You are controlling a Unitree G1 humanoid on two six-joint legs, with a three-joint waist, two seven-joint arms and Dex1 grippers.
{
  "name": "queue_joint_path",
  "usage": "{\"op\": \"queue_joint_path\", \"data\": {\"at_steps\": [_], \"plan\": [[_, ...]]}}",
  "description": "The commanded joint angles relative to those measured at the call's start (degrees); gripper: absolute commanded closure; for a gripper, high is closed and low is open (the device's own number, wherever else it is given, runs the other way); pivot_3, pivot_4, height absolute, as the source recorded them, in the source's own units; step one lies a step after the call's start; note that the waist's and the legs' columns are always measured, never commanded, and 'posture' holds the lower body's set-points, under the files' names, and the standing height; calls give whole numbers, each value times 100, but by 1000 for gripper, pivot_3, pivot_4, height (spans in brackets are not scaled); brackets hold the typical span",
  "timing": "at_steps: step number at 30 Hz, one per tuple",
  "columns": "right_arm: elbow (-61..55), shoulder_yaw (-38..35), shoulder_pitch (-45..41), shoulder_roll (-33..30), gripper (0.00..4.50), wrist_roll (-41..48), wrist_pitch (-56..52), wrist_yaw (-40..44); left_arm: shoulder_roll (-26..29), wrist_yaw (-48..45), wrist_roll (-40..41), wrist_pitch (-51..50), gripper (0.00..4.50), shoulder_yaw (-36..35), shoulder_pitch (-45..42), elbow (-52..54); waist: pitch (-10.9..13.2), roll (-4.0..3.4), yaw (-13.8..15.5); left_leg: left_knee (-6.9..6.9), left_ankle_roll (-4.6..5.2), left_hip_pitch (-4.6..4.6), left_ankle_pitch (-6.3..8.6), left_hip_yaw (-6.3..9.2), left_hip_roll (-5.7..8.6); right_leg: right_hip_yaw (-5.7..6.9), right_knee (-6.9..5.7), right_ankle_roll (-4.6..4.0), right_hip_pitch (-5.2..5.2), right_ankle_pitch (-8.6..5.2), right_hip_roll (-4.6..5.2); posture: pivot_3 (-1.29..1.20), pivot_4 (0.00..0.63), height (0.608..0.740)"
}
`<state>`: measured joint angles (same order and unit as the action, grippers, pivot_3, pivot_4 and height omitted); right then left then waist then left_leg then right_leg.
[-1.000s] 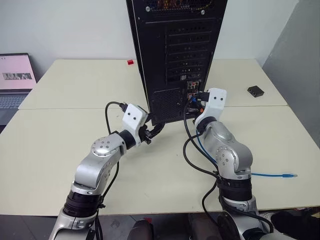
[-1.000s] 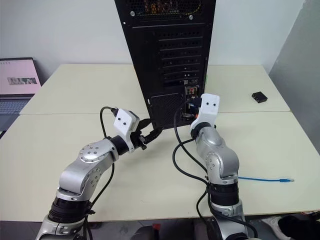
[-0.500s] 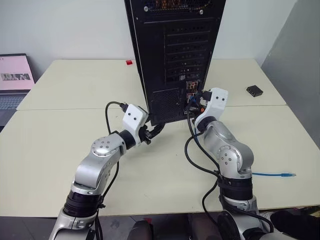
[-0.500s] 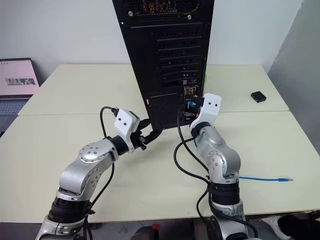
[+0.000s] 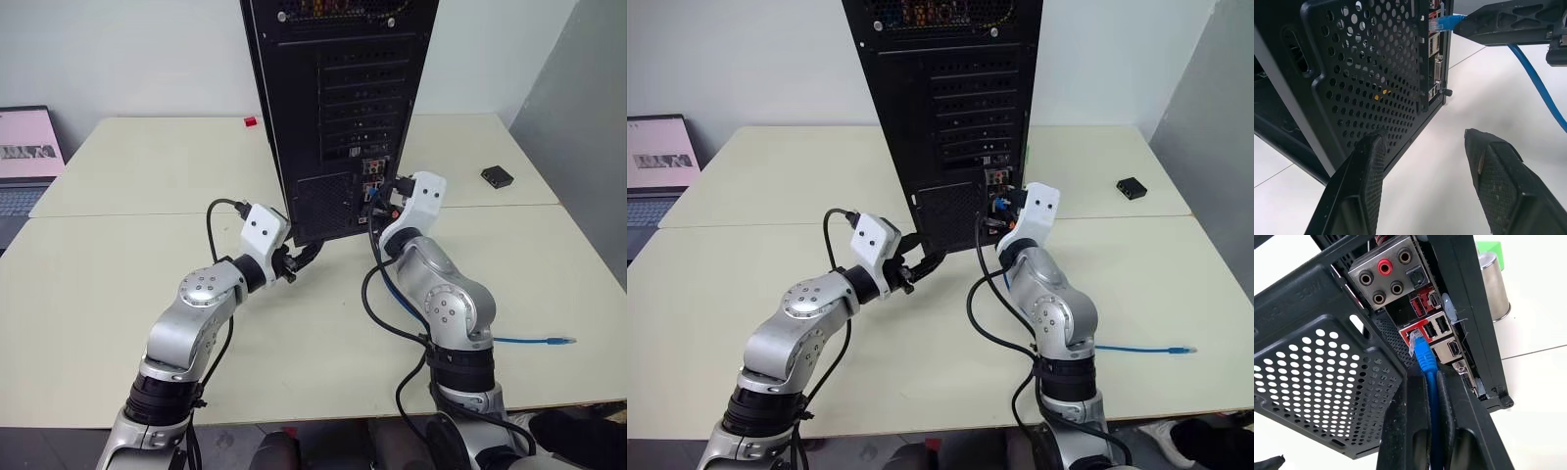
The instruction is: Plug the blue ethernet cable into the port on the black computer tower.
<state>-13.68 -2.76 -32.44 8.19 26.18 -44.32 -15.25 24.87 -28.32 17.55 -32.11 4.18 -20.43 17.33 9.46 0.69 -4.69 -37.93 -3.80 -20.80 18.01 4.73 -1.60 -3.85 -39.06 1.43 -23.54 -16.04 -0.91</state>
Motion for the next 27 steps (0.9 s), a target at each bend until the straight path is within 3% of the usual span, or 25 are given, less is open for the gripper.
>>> {"op": "queue_joint_path", "data": {"at_steps": [1,10,27], "plan": [[-162,3,-150,725,4500,323,304,-5,6,-42,-9,133,1831,-120,-29,111,2,-2,0,0,0,0,0,0,0,1,0,0,0,0,0,0,150,740],[-64,140,-47,580,4500,414,413,29,26,-71,-17,131,1831,-128,-40,104,6,-4,-10,2,0,-2,0,-5,0,-5,0,0,-5,0,0,0,150,740],[450,742,-332,271,4500,-412,616,404,25,-99,-36,117,1831,-142,-5,151,6,-5,-51,4,0,2,0,-12,-7,-15,-1,0,-9,0,-2,0,150,740]]}}
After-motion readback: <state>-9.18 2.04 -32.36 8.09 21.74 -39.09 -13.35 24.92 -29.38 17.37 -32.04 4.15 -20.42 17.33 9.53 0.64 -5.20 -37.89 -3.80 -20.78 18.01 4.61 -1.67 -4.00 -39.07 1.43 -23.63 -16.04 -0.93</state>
